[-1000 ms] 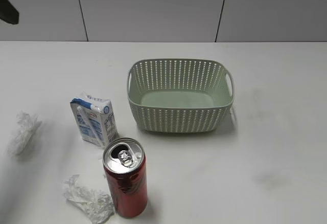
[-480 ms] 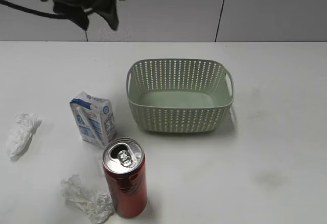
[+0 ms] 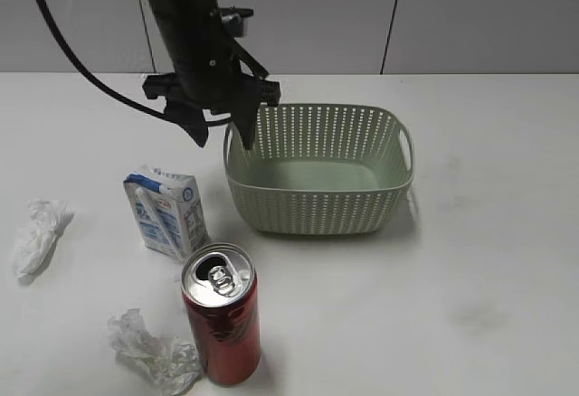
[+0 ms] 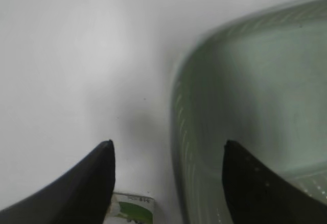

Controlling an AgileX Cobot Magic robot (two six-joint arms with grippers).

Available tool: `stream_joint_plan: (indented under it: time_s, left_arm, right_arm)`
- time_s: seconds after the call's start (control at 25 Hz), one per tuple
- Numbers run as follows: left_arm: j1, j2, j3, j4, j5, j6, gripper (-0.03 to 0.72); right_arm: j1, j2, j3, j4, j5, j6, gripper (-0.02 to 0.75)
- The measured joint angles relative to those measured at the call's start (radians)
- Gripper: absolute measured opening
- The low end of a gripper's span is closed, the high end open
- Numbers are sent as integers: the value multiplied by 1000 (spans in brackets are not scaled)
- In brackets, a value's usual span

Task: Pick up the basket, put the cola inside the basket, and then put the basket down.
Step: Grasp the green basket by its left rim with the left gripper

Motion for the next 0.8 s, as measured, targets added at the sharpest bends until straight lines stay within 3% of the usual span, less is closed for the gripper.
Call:
stream_joint_plan:
  time_s: [0.56, 0.72, 0.8]
  left_arm:
    - [-11, 102, 0, 17, -42, -115, 486]
    - [-11, 102, 0, 17, -44, -116, 379]
    - [-11, 102, 0, 10, -45, -116, 260]
  right_arm:
    - [0, 0, 0, 0, 0, 0, 519]
    - [0, 0, 0, 0, 0, 0, 519]
    - [0, 0, 0, 0, 0, 0, 519]
